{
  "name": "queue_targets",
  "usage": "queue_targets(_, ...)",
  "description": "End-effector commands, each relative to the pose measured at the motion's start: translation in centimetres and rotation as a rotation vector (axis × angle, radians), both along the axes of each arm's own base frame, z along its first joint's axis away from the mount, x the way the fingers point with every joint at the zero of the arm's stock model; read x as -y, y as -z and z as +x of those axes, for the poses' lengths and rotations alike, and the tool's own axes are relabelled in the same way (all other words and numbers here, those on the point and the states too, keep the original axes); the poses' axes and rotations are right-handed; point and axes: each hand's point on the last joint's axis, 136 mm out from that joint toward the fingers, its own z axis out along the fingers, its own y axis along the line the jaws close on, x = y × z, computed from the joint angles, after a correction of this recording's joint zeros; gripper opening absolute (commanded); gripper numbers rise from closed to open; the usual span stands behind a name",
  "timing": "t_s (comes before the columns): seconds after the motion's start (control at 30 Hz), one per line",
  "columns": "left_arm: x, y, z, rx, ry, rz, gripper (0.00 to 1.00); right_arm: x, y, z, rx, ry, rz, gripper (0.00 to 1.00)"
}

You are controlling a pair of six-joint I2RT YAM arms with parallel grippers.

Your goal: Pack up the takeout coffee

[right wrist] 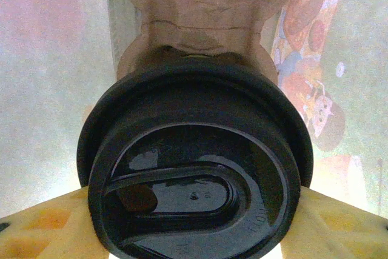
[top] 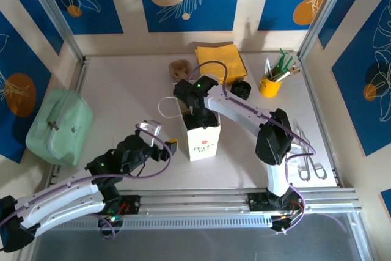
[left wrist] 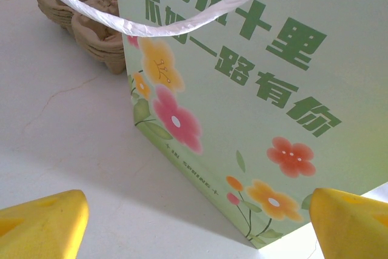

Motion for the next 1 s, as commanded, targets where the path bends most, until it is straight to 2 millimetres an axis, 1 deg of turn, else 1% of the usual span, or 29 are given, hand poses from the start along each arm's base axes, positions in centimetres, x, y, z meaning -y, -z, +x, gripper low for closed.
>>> queue_targets(0.0, 0.1, -0.5, 0.2, 0.021, -0.006, -0.016, 0.94, -0.2, 1.6, -0.6, -0.060, -0.003, -0.010, 0.62)
queue_targets(0.3, 0.1, -0.4, 0.1, 0.020, -0.006, -0.014, 0.94, -0.2, 2.7, -0.8, -0.091, -0.002, -0.028, 0.62)
queue_targets(0.97, 0.0, -0.4, 0.1, 0.022, -0.007, -0.016, 0.94, -0.7, 3.8, -0.7, -0.104, -0.001, -0.019, 0.62)
